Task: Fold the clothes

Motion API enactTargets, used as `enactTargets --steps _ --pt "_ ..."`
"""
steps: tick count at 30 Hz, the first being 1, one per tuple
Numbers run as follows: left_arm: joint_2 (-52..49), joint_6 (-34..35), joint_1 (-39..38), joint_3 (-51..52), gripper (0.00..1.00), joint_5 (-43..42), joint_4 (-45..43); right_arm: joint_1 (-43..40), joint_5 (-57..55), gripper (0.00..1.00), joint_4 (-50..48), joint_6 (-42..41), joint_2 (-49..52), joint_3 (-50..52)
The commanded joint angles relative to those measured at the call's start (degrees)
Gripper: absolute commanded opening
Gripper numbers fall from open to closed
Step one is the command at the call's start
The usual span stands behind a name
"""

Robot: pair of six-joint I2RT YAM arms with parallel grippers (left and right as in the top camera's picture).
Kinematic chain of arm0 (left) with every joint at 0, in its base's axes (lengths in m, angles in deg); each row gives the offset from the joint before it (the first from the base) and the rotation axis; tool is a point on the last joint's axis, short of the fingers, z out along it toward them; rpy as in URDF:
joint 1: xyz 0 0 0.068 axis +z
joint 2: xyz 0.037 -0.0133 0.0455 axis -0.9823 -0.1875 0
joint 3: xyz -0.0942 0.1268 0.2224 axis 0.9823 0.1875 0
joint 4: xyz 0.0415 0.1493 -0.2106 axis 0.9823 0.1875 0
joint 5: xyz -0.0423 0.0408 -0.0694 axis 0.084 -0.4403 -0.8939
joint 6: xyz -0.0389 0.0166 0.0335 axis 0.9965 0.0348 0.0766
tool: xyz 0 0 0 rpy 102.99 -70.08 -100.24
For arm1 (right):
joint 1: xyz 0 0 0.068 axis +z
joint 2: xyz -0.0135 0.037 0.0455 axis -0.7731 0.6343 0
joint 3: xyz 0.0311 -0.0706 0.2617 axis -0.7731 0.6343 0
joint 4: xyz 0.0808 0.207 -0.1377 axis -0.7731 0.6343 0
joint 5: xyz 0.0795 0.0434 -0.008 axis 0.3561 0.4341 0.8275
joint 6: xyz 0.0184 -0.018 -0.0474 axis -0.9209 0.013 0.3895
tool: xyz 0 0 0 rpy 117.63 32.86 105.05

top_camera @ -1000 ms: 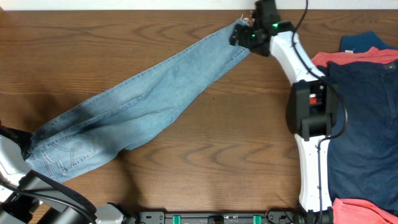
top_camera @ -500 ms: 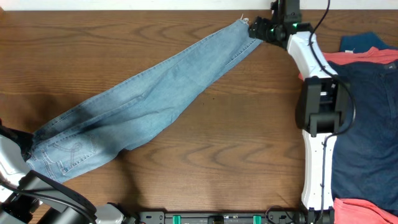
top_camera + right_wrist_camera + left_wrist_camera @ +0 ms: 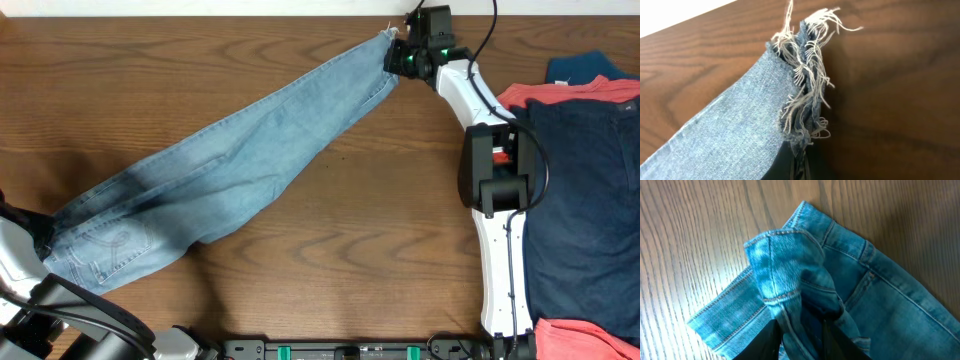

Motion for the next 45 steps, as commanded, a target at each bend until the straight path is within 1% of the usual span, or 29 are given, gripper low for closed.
enactTargets --steps 1,3,4,7,8,9,12,14,15,16,18,19,21,23,24,25,28,29,31,32,33,35,38,45 --pt "-0.39 -1.01 -0.17 -1.49 0.29 0.46 0.33 -0.90 1.68 0.01 5.05 0.02 -2.69 0.24" --pt "-0.39 -1.01 -0.17 -1.49 0.30 0.46 0.15 -1.99 1.77 0.01 10.05 1.14 -5.86 0.24" --pt "-0.39 -1.01 -0.17 -1.49 0.37 0.46 0.07 -2.56 1.77 0.01 13.00 1.92 -7.52 0.24" --pt "-0.35 -2.16 -0.15 -1.60 0.62 0.48 -0.17 -4.26 1.66 0.01 21.44 3.56 -12.57 0.24" --pt "-0.28 -2.54 -0.11 -1.81 0.67 0.48 -0.22 -4.81 1.60 0.01 23.58 4.04 -14.05 0.24" --pt "-0.04 -2.56 -0.11 -2.29 0.71 0.46 0.15 -5.49 1.51 0.04 25.94 4.61 -15.78 0.24" --pt "1.57 -2.49 -0.13 -3.63 0.77 0.44 1.88 -6.60 1.46 0.06 30.58 5.97 -19.41 0.24" --pt "3.32 -2.49 -0.11 -4.50 0.79 0.44 3.34 -7.26 1.46 0.04 33.07 5.97 -21.31 0.24" --pt "4.35 -2.47 -0.11 -4.83 0.82 0.44 4.15 -7.52 1.33 0.05 34.07 5.97 -21.94 0.24" --pt "5.49 -2.45 -0.13 -4.96 0.86 0.44 5.11 -7.65 0.92 0.14 35.15 5.97 -22.45 0.24" --pt "7.23 -2.45 -0.11 -4.96 0.87 0.44 7.54 -8.02 -0.37 0.64 37.48 5.95 -22.80 0.24" --pt "7.69 -2.36 -0.13 -4.96 0.87 0.42 9.11 -8.33 -1.14 0.79 38.88 5.95 -22.80 0.24" --pt "7.54 -0.59 -0.13 -4.74 0.87 0.39 12.15 -9.14 -3.26 0.86 41.09 5.97 -22.69 0.26" --pt "6.80 -0.02 -0.13 -3.93 0.85 0.09 13.11 -9.88 -6.08 0.87 41.79 5.97 -22.69 0.33" --pt "6.23 -0.04 -0.13 -3.26 0.82 -0.33 13.11 -10.23 -6.97 0.86 41.66 5.97 -22.69 0.33" --pt "5.64 -0.04 -0.13 -2.62 0.77 -0.94 13.05 -10.58 -7.06 0.84 41.24 6.75 -22.69 0.33" --pt "3.23 0.57 -0.13 -0.17 0.57 -1.29 12.85 -10.80 -6.86 0.73 41.48 11.10 -22.69 0.39" --pt "2.03 0.83 -0.13 1.05 0.50 -1.29 12.00 -10.69 -7.17 0.68 41.90 12.26 -22.64 0.61" --pt "-0.15 0.81 -0.11 3.15 0.42 -1.27 9.60 -10.64 -7.10 0.53 41.62 12.39 -22.60 1.60" --pt "-1.40 0.83 -0.11 4.26 0.38 -1.29 7.89 -10.62 -7.10 0.50 40.83 12.39 -22.49 2.45" --pt "-2.54 0.81 -0.11 5.03 0.36 -1.29 6.45 -10.62 -7.21 0.49 39.82 12.41 -22.25 3.39" --pt "-5.07 0.81 -0.11 6.08 0.34 -1.29 3.98 -10.67 -7.32 0.44 37.79 12.41 -21.35 5.14" --pt "-8.22 1.03 -0.11 6.19 0.29 -1.29 2.64 -10.71 -7.08 0.38 33.79 12.37 -19.39 7.89" --pt "-10.51 1.07 -0.11 6.19 0.30 -1.29 2.01 -10.67 -1.64 0.44 23.76 12.66 -12.66 9.70"
